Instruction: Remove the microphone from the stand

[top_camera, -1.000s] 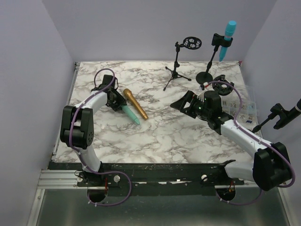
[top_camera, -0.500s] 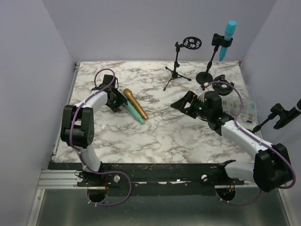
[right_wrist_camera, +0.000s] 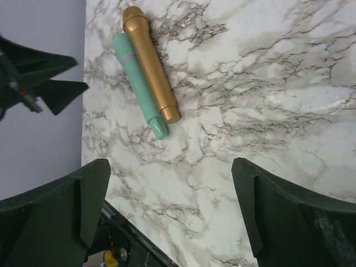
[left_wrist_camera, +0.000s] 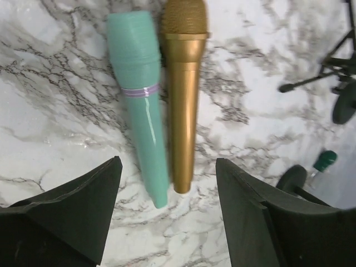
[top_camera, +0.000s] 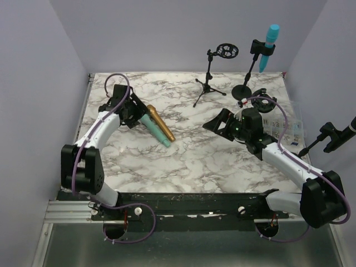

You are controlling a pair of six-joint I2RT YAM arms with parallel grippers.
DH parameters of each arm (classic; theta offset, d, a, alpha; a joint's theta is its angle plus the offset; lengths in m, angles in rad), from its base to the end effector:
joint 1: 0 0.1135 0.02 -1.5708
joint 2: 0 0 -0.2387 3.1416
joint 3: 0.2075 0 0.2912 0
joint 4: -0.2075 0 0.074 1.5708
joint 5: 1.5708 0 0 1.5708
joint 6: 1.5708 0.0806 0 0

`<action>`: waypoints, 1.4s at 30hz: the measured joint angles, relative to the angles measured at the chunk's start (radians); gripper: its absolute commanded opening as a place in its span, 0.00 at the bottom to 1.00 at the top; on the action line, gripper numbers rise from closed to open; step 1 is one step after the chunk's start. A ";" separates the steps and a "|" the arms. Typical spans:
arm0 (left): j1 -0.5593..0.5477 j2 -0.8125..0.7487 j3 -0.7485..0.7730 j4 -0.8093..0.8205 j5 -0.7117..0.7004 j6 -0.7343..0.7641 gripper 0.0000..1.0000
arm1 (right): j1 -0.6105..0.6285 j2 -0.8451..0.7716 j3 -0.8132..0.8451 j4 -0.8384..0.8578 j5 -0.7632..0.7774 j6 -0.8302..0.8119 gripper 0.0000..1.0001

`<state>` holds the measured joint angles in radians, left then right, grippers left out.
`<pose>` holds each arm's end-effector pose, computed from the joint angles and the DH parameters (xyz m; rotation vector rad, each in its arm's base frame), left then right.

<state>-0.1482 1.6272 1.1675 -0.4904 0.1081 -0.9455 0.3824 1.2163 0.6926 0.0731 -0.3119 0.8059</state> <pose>0.3994 -0.0684 0.1538 -0.9717 2.4237 -0.5561 0.3151 0.1534 0.1812 0.2454 2.1528 1.0379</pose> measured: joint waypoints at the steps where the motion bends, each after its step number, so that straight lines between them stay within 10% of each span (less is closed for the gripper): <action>1: 0.000 -0.053 -0.001 0.000 0.001 0.004 0.72 | 0.000 0.000 0.000 -0.006 0.005 -0.005 1.00; 10: 0.003 -0.426 -0.010 0.132 0.143 0.137 0.82 | 0.000 0.019 0.053 -0.105 0.058 -0.090 1.00; 23: -0.004 -0.566 -0.078 0.275 0.373 0.423 0.82 | 0.000 0.165 0.389 -0.257 0.232 -0.238 1.00; 42: -0.005 -0.669 -0.086 0.318 0.450 0.475 0.86 | -0.160 0.821 0.958 -0.063 0.164 -0.245 0.79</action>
<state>-0.1528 0.9577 1.0817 -0.1726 0.5579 -0.4702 0.2226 2.0369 1.6508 0.0097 -0.1474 0.5610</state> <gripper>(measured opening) 0.846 0.823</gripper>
